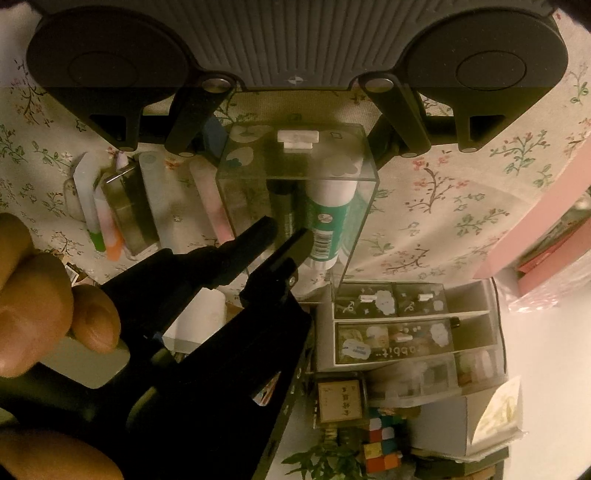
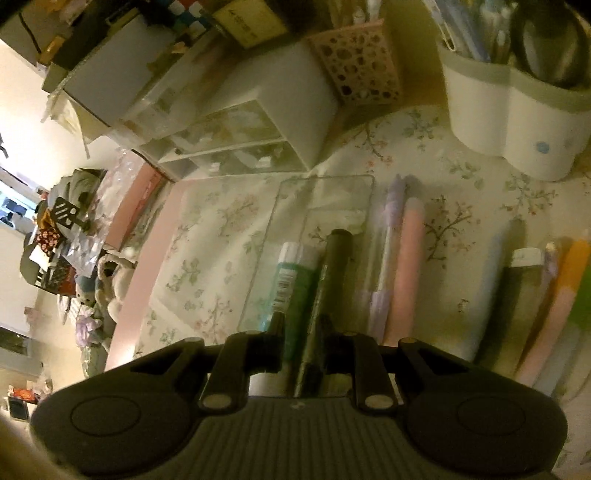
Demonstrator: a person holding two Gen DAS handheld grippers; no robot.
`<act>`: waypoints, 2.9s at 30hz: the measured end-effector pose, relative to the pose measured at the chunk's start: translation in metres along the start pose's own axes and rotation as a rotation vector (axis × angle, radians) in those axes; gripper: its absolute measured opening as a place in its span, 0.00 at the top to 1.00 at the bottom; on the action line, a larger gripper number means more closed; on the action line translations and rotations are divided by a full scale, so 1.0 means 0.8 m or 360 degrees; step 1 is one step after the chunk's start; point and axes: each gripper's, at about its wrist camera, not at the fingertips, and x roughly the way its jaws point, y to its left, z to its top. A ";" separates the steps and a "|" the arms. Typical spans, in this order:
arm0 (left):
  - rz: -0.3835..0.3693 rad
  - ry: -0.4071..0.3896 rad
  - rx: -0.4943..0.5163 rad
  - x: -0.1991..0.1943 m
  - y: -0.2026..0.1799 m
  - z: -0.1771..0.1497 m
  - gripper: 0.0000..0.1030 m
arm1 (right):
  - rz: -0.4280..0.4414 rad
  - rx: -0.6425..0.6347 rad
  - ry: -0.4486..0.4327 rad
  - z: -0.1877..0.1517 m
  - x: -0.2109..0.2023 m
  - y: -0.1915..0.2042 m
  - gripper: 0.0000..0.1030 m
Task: Organize stationery
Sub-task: 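Lower the black marker into the clear box beside the glue stick, release, then grasp the pink highlighter with the right tool and lift it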
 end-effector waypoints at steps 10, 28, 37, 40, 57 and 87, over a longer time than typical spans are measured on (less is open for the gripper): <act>-0.0001 -0.0001 -0.0003 0.000 0.000 0.000 0.30 | 0.0120 0.0067 -0.0275 0.000 -0.057 -0.029 0.84; -0.0003 -0.0004 -0.0035 -0.002 -0.001 -0.001 0.30 | -0.0129 0.0239 -0.0350 -0.034 -0.070 -0.104 0.84; -0.0002 -0.0004 -0.0034 -0.002 -0.001 -0.001 0.30 | -0.0120 0.0064 -0.0214 -0.029 -0.036 -0.077 0.83; -0.0002 -0.0004 -0.0034 -0.002 -0.001 -0.001 0.30 | -0.0119 0.0000 -0.0186 -0.026 -0.022 -0.068 0.81; -0.0001 -0.0004 -0.0034 -0.002 -0.001 0.000 0.30 | -0.0222 -0.0130 -0.0190 -0.013 -0.004 -0.056 0.85; 0.0001 -0.0004 -0.0034 -0.002 -0.001 0.000 0.30 | 0.0085 0.0385 -0.0290 -0.027 -0.035 -0.109 0.86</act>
